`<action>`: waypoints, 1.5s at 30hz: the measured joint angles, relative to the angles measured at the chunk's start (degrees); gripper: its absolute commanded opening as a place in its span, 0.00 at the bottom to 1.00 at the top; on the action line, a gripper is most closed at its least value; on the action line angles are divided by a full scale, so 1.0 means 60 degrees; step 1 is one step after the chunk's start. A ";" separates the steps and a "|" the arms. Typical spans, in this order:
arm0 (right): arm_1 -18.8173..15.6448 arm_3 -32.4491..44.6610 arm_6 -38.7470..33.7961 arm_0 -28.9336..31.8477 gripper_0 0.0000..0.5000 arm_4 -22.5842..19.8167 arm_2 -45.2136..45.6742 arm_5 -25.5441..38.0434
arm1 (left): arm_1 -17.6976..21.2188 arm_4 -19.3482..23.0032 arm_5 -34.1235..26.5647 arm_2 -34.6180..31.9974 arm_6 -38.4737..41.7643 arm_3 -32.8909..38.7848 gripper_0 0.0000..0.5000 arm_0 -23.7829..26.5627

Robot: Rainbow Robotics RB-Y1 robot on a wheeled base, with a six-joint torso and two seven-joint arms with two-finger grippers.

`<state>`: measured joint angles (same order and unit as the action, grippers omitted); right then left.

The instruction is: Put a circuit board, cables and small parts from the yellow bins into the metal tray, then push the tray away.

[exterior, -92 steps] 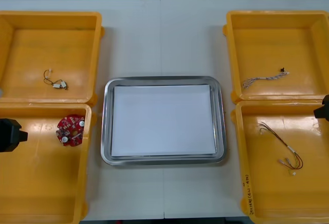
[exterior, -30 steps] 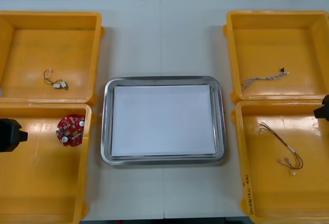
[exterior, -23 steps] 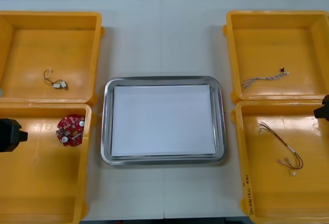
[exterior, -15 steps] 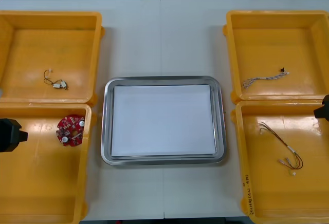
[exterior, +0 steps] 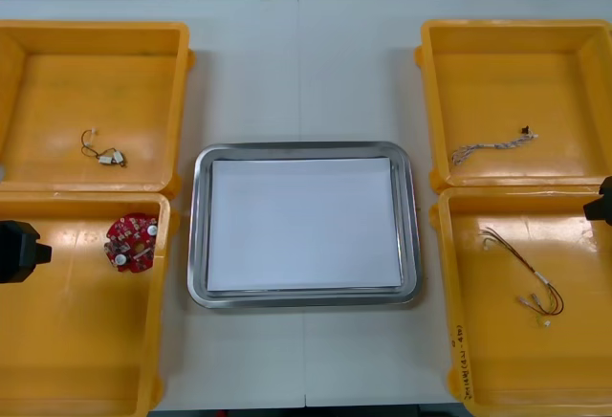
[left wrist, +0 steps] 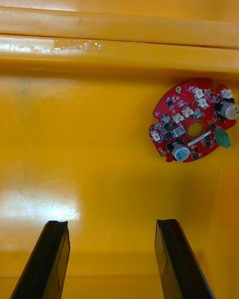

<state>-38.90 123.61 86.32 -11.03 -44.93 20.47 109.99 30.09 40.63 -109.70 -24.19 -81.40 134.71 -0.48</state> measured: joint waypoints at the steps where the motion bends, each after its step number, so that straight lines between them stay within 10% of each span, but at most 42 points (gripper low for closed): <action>1: 0.0000 0.0000 0.0000 0.0000 1.00 0.0000 0.0000 0.0000 | 0.0000 0.0000 0.0000 0.0000 0.0000 0.0000 1.00 0.0000; 25: -0.1281 -0.0052 0.0887 0.0764 1.00 -0.0989 -0.0421 0.0001 | 0.0138 0.0045 0.0000 0.0021 0.0103 -0.0012 1.00 0.0070; 38: -0.1281 -0.0212 0.2100 0.0765 1.00 -0.0026 -0.1539 -0.0735 | 0.0156 -0.0467 0.0000 0.1048 0.5422 -0.0035 1.00 0.0684; 45: -0.1277 -0.0516 0.2100 0.0906 1.00 -0.0031 -0.1687 -0.1712 | 0.0166 -0.0642 0.0000 0.1946 0.5831 -0.0750 1.00 0.1324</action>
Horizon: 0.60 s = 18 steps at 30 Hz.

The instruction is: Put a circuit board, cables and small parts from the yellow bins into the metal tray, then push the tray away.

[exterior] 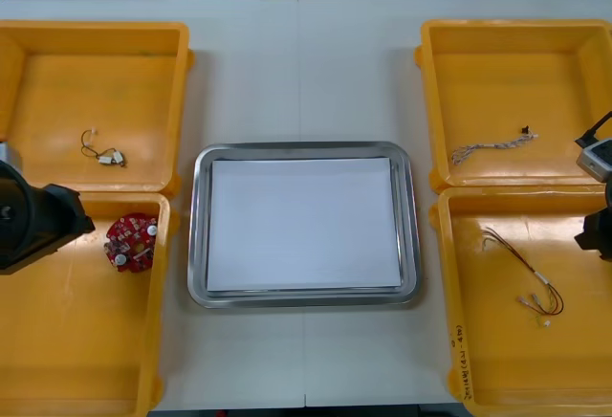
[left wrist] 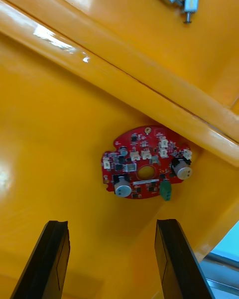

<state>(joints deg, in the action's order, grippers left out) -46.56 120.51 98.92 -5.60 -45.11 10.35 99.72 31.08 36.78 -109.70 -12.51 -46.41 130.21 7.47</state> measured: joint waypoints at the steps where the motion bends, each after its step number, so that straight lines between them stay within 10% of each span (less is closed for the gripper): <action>1: 0.0000 -0.0002 0.0000 0.0055 1.00 0.0000 -0.0009 -0.0156 | 0.0002 -0.0020 0.0000 0.0134 0.0000 -0.0125 1.00 0.0122; 18: 0.0000 -0.0013 0.0005 0.1087 1.00 0.0242 -0.0780 -0.2424 | 0.0011 -0.0294 0.0000 0.1188 0.0001 -0.1398 1.00 0.0888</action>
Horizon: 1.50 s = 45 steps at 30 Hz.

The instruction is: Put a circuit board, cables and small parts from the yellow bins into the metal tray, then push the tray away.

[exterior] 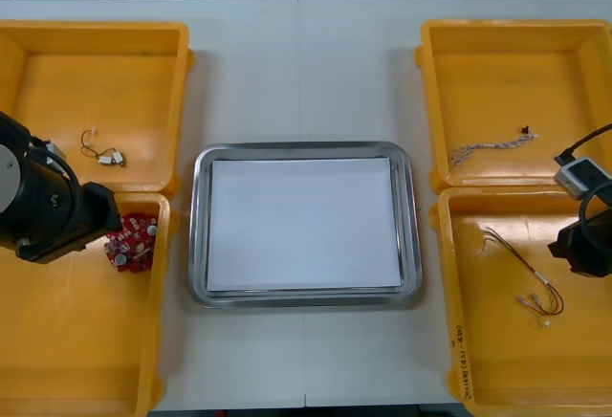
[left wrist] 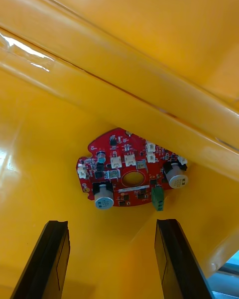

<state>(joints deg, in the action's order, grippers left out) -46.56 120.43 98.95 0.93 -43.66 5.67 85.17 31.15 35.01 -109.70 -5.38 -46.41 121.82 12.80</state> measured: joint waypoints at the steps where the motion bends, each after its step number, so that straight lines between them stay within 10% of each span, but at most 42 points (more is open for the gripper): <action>1: 0.0000 -0.0001 0.0000 0.0053 1.00 0.0030 -0.0063 -0.0120 | 0.0000 -0.0011 0.0000 0.0046 0.0000 -0.0024 1.00 -0.0001; 45: -0.0341 -0.1462 0.0998 0.0347 1.00 -0.0416 -0.1475 -0.2023 | -0.0709 -0.1389 0.0910 0.0210 -0.0023 0.0103 1.00 -0.1121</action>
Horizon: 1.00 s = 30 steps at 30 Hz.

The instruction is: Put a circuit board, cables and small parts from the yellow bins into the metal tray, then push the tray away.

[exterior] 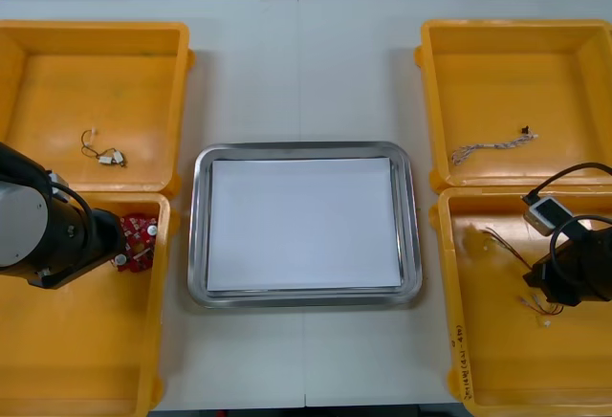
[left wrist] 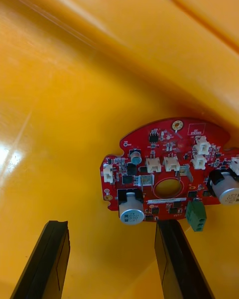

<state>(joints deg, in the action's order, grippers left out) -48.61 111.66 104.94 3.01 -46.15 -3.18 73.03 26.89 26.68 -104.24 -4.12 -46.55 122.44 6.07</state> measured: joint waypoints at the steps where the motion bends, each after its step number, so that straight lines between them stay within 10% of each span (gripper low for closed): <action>1: -0.0009 -0.0051 0.0000 0.0000 1.00 -0.0001 -0.0044 -0.0064 | -0.0024 -0.0013 0.0015 0.0000 -0.0006 0.0000 1.00 -0.0019; 18: -0.0249 -0.0372 0.0000 0.0002 0.99 0.0004 -0.0458 -0.0699 | -0.0606 -0.0669 0.0462 0.0000 -0.1072 0.0167 1.00 -0.0272; 26: -0.0338 -0.0420 0.0001 0.0002 0.15 0.0015 -0.0459 -0.0744 | -0.0803 -0.0751 0.0675 0.0000 -0.1072 0.0169 1.00 -0.0423; 30: -0.0350 -0.0451 0.0001 0.0002 0.00 0.0013 -0.0459 -0.0744 | -0.0819 -0.0781 0.0816 0.0000 -0.1072 0.0170 1.00 -0.0476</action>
<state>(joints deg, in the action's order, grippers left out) -50.71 108.95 104.94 3.02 -46.07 -5.94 68.57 21.98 21.99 -99.34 -4.12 -52.98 123.46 3.21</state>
